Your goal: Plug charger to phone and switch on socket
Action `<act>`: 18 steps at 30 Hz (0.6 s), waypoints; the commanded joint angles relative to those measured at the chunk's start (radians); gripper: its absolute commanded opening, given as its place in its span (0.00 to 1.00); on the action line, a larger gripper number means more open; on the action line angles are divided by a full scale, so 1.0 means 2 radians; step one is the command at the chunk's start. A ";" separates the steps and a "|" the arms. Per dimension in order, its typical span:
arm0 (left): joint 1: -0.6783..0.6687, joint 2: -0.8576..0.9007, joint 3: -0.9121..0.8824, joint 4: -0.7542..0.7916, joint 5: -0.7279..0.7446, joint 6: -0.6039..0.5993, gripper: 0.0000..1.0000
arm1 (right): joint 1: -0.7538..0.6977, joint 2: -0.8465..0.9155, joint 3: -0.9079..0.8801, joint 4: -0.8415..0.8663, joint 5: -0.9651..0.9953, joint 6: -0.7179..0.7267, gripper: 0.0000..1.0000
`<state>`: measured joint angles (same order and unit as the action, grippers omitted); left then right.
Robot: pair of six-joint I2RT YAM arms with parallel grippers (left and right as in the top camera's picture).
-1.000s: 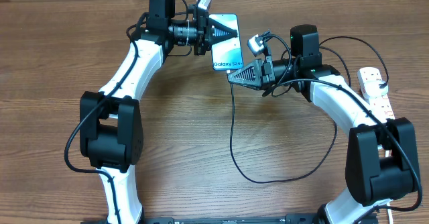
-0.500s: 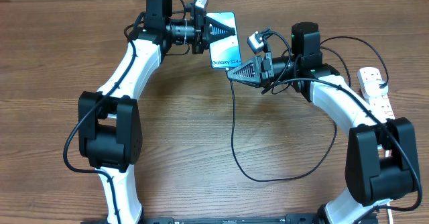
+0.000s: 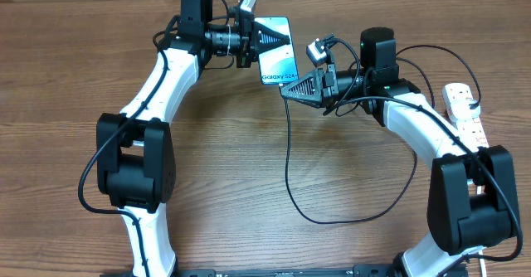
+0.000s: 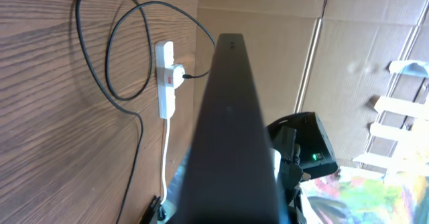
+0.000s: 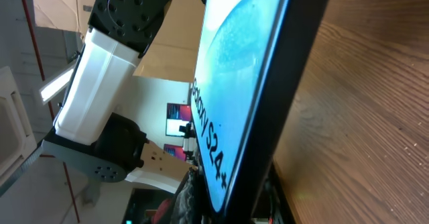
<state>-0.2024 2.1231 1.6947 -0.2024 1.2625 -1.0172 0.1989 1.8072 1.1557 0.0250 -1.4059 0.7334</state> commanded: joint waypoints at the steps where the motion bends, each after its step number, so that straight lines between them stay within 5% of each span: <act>1: -0.026 -0.009 0.000 -0.005 0.054 -0.006 0.04 | -0.001 -0.006 0.010 0.009 0.061 0.003 0.04; 18: -0.038 -0.009 0.000 -0.004 0.159 0.072 0.04 | -0.002 -0.006 0.010 0.011 0.084 0.028 0.04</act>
<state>-0.2024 2.1231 1.6947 -0.1902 1.3064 -0.9348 0.2039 1.8072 1.1553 0.0151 -1.3979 0.7860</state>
